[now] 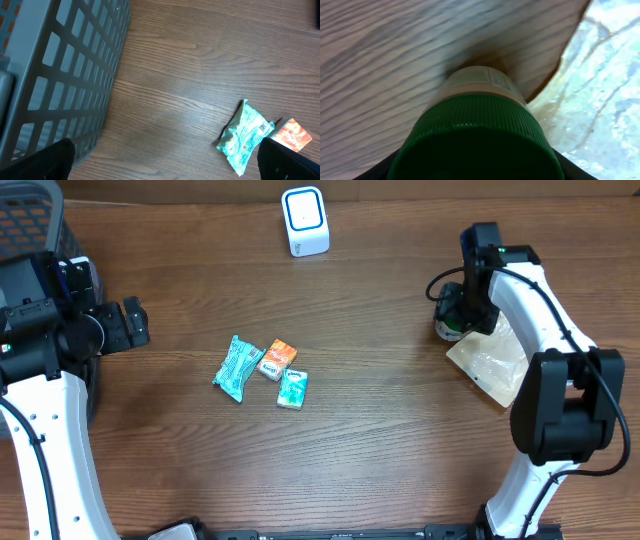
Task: Scan the item barcode
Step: 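Carry the jar right and set it down beside the bag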
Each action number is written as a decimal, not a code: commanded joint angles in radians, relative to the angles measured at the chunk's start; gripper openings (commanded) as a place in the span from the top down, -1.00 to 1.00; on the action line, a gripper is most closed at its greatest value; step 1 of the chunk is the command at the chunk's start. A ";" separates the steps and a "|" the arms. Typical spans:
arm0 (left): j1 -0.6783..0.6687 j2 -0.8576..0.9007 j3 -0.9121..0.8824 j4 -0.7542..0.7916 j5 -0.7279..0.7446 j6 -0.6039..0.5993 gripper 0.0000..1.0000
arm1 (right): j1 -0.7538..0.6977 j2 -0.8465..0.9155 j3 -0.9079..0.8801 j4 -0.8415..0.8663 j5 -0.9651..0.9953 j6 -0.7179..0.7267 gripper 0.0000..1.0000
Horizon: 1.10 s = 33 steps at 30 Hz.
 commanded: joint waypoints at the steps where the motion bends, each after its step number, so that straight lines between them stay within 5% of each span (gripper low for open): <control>1: -0.006 0.003 0.006 0.003 0.008 0.011 -0.99 | -0.038 -0.014 0.003 0.013 0.019 -0.005 -0.32; 6: -0.006 0.003 0.006 0.003 0.008 0.011 -0.99 | -0.053 -0.014 0.007 0.001 -0.014 -0.011 -0.99; 21: -0.006 0.003 0.006 0.003 0.008 0.011 -0.99 | 0.008 -0.064 0.428 -0.339 -0.224 -0.086 -1.00; 28: -0.006 0.003 0.006 0.003 0.008 0.011 -0.99 | 0.138 -0.063 0.368 -0.320 -0.417 -0.084 -1.00; 33: -0.006 0.003 0.006 0.003 0.008 0.011 -0.99 | 0.268 -0.063 0.243 -0.241 -0.435 -0.047 -0.77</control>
